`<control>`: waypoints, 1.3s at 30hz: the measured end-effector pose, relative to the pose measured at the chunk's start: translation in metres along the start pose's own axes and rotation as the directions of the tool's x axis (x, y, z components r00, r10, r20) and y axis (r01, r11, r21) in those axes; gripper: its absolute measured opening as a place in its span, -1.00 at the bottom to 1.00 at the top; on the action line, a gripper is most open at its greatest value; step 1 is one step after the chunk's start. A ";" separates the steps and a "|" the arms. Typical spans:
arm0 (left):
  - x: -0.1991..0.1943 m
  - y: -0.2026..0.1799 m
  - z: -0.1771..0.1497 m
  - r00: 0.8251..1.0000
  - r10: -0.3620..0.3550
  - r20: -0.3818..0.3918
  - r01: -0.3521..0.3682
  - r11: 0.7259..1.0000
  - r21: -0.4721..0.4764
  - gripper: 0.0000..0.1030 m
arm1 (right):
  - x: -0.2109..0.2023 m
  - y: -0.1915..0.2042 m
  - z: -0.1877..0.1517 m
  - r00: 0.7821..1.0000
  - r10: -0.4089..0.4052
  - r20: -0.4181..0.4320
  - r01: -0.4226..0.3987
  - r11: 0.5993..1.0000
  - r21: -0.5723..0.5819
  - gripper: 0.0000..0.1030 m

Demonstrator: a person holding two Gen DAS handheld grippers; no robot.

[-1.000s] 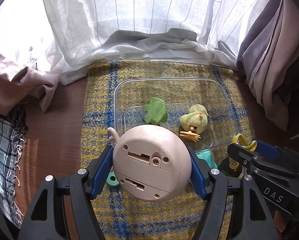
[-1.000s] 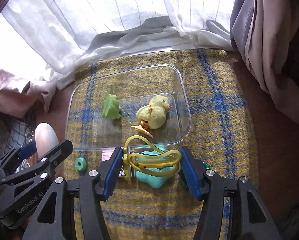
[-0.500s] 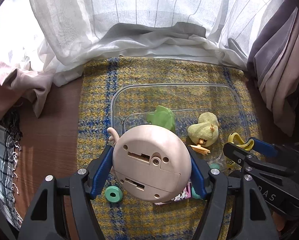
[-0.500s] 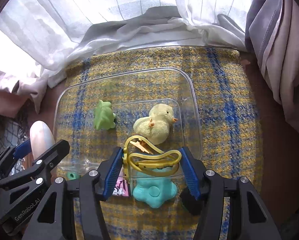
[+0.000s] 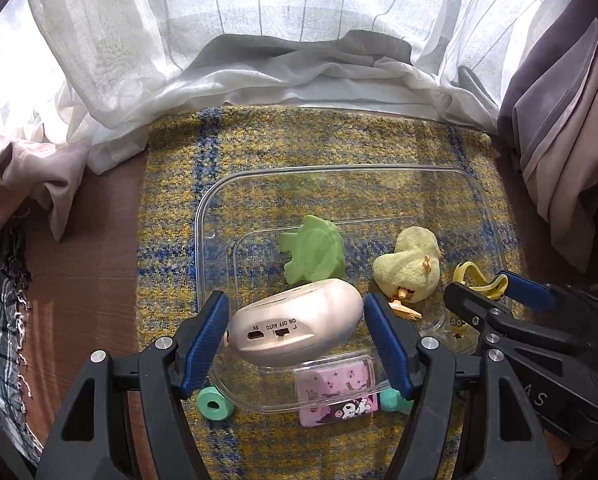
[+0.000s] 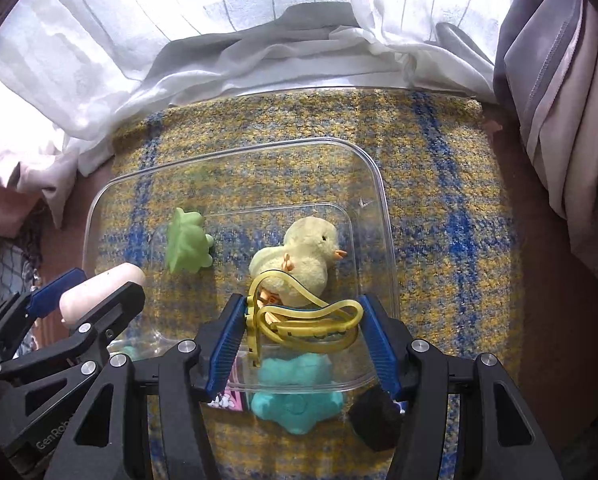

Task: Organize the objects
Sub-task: 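Carry round toy and strap over the clear box and open both tools to drop them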

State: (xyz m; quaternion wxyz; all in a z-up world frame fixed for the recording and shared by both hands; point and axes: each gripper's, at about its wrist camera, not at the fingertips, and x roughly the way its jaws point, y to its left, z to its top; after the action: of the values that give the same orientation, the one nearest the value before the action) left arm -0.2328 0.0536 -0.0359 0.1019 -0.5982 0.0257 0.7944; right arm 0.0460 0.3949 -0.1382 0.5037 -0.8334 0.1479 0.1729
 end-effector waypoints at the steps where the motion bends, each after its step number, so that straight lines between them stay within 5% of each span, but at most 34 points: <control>1: -0.001 0.000 0.000 1.000 0.001 0.003 -0.001 1.000 0.001 0.35 | 0.000 0.000 0.000 1.000 0.000 0.005 0.000 1.000 -0.001 0.12; 26: -0.025 0.059 -0.026 0.996 0.080 0.048 -0.075 0.992 -0.099 0.47 | -0.002 0.049 -0.005 0.994 0.028 0.106 -0.015 0.992 -0.121 0.13; 30: -0.026 0.069 -0.031 0.994 0.093 0.050 -0.087 0.989 -0.117 0.48 | -0.003 0.055 -0.004 0.989 0.013 0.148 0.006 0.992 -0.128 0.46; 39: -0.031 0.076 -0.045 0.995 0.088 0.048 -0.081 0.988 -0.130 0.48 | -0.012 0.056 -0.016 0.981 -0.008 0.194 0.034 0.991 -0.129 0.46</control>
State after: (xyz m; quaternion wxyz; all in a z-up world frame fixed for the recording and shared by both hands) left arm -0.1969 -0.0319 -0.0254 0.0303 -0.5804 -0.0027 0.8138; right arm 0.0140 0.3563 -0.1702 0.4616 -0.8455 0.0777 0.2571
